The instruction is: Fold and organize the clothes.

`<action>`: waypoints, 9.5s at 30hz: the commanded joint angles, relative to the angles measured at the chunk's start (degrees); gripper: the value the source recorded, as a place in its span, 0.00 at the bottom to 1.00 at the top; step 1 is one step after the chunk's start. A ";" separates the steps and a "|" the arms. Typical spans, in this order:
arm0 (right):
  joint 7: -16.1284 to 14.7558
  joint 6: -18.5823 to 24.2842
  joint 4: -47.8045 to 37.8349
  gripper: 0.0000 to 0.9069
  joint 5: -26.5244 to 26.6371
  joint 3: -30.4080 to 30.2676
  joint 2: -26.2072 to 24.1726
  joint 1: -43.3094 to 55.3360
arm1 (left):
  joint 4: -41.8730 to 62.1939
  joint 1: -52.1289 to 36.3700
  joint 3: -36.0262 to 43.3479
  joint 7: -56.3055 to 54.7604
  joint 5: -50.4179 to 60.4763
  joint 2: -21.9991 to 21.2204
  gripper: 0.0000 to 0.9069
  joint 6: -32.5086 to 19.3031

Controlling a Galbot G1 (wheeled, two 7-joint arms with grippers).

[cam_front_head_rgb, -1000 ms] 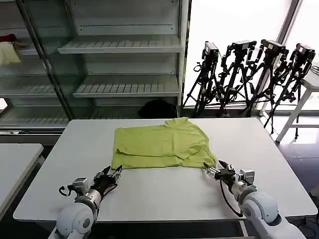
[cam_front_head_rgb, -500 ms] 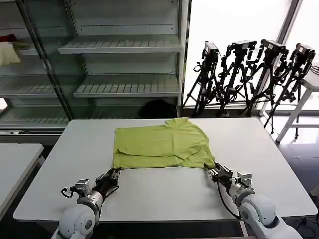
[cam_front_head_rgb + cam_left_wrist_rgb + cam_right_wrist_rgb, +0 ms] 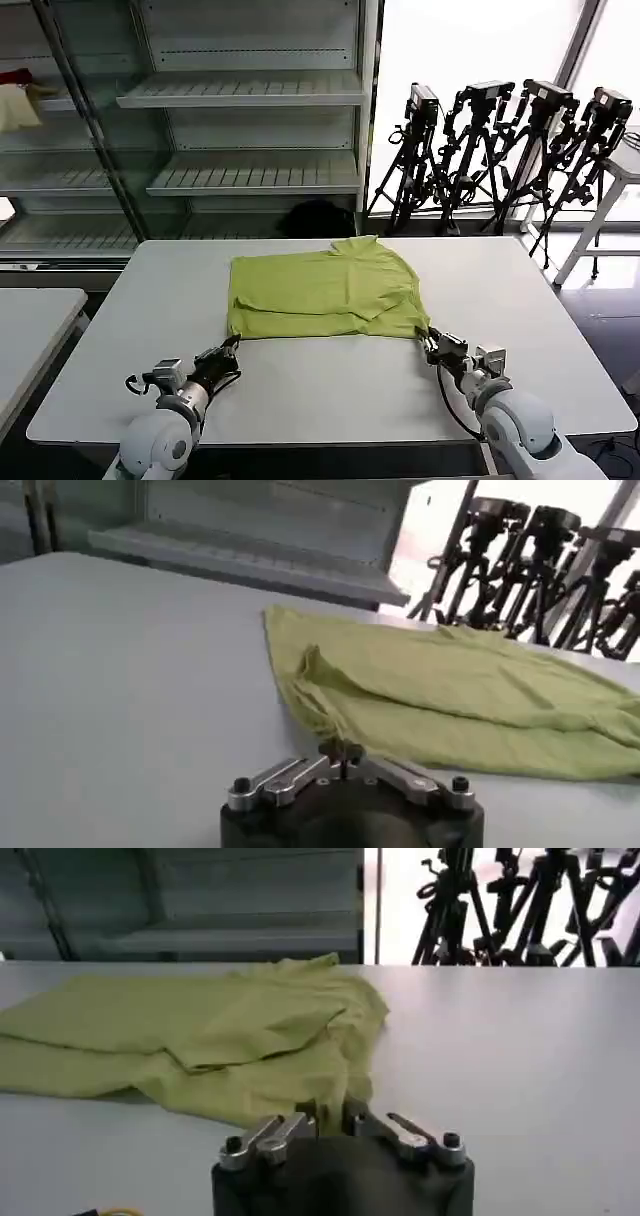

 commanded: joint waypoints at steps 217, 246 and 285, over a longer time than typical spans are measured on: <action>-8.90 0.00 14.49 0.00 0.05 -2.52 -10.97 -3.66 | -15.65 13.61 -6.79 -2.24 13.06 8.07 0.00 3.56; -6.74 2.73 18.41 0.00 -0.73 7.93 -10.80 -20.62 | -14.65 18.74 -3.76 -3.84 16.87 5.71 0.02 0.74; 6.28 23.62 19.78 1.00 -5.01 19.09 -7.69 -32.06 | -23.29 26.82 -8.89 -2.60 10.76 0.65 1.00 -7.69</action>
